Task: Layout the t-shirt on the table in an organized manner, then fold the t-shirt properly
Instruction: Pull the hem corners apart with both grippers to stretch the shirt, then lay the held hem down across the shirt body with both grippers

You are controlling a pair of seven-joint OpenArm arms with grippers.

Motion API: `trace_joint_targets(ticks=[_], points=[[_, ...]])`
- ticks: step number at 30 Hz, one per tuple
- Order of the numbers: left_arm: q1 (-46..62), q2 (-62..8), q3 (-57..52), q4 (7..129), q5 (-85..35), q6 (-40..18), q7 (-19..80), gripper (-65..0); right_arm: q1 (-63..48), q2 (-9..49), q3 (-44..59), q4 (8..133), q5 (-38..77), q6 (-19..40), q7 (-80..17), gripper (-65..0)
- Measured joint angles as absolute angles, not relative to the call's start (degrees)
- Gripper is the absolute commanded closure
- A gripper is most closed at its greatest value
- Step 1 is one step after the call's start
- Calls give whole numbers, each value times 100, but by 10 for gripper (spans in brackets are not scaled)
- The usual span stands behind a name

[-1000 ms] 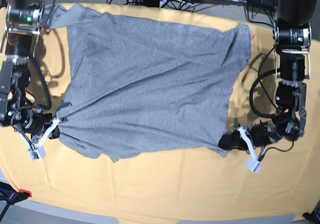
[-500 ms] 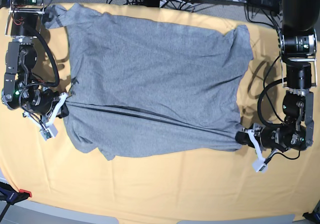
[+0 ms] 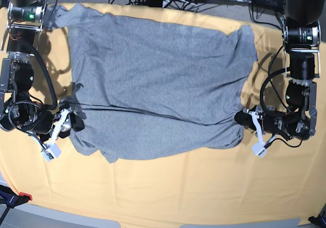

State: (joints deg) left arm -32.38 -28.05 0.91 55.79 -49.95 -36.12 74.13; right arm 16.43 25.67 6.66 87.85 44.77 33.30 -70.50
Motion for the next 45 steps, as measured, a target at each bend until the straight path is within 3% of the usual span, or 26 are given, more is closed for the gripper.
trace_joint_targets(ticks=[6, 14, 17, 19, 22, 26, 30, 33, 45], points=[[-3223, -2847, 91, 5579, -4950, -3612, 7052, 0, 1538, 2554, 666, 8711, 3487, 2637, -6182, -347], [-3223, -2842, 91, 5579, -4928, -3612, 7052, 0, 906, 2519, 670, 8709, 3308, 2373, -5240, -310], [-3223, -2840, 91, 5579, -4928, -3629, 7050, 0, 860, 2388, 676, 8709, 3293, 2569, -5175, -297], [-3223, -2840, 91, 5579, -4928, -3629, 7030, 0, 864, 2292, 676, 8709, 3297, 2921, -5157, -212], [-3225, -2842, 91, 5579, -4928, -3629, 7008, 0, 871, 2252, 674, 8709, 3301, 2958, -5017, 0], [-3223, -2880, 91, 5577, -5295, -3822, 7098, 0, 873, 2270, 676, 8709, 3033, 2895, -5030, 0], [-3225, -3015, 95, 5583, -7004, -3953, 8095, 0, 869, 2335, 676, 8849, 3094, 2976, -5516, 0], [-3208, -3159, 106, 5583, -8350, -3966, 8084, 0, 860, 2408, 676, 9260, 3098, 3256, -6093, 0], [-3223, -3903, 106, 5623, -8364, -3972, 8066, 0, -5, 3039, 722, 10731, 3454, 3417, -6460, 0]])
